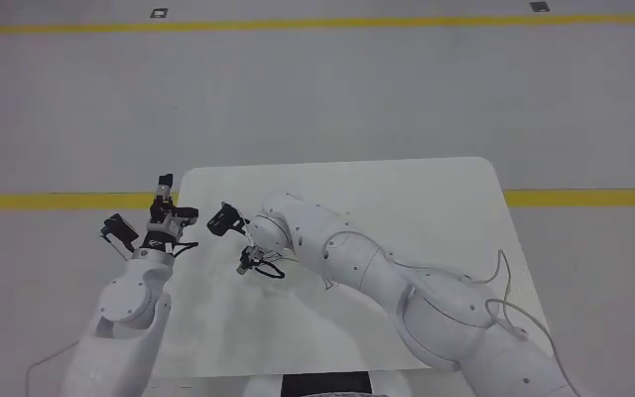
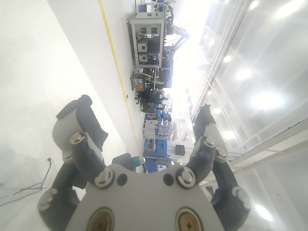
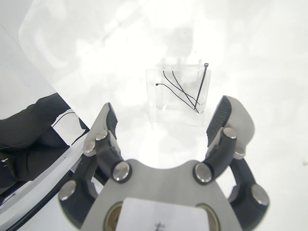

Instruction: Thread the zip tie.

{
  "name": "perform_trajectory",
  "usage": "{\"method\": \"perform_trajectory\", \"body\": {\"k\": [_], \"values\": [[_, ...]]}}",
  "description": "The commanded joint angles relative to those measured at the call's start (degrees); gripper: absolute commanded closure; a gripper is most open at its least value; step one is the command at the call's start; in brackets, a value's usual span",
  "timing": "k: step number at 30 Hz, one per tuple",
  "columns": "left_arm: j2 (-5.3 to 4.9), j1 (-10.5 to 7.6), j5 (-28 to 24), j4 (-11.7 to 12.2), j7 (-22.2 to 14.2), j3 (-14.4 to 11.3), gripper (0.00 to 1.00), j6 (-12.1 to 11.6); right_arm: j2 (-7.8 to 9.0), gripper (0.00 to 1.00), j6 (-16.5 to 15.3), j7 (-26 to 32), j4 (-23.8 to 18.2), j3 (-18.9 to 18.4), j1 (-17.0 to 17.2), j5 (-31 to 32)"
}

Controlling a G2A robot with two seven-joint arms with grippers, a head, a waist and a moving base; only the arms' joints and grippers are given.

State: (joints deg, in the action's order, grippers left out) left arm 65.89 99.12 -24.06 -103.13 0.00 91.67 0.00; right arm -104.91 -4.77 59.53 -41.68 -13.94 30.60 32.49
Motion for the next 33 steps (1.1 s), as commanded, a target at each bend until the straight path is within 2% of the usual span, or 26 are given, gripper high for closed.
{"method": "perform_trajectory", "body": {"k": [1, 5, 10, 18, 24, 33], "values": [[0.0, 0.0, 0.0, 0.0, 0.0, 0.0, 0.0, 0.0, 0.0, 0.0, 0.0, 0.0, 0.0, 0.0, 0.0, 0.0], [0.0, 0.0, 0.0, 0.0, 0.0, 0.0, 0.0, 0.0, -0.04, 0.0, 0.0, 0.1, -0.1, 0.3, 0.3, 0.3], [0.0, 0.0, 0.0, 0.0, 0.0, 0.0, 0.0, 0.0, -1.01, 0.0, 1.8, 0.6, 0.1, 1.0, 1.4, 2.4], [0.0, 0.0, 0.0, 0.0, 0.0, 0.0, 0.0, 0.0, -3.61, 0.0, 2.5, 0.1, 4.3, 1.3, 1.8, 4.2], [0.0, 0.0, 0.0, 0.0, 0.0, 0.0, 0.0, 0.0, -5.36, 0.0, 1.6, -1.4, 7.7, 1.0, 1.9, 5.0], [0.0, 0.0, 0.0, 0.0, 0.0, 0.0, 0.0, 0.0, -5.32, 0.0, 2.1, -1.9, 7.7, 1.2, 2.3, 5.8]]}}
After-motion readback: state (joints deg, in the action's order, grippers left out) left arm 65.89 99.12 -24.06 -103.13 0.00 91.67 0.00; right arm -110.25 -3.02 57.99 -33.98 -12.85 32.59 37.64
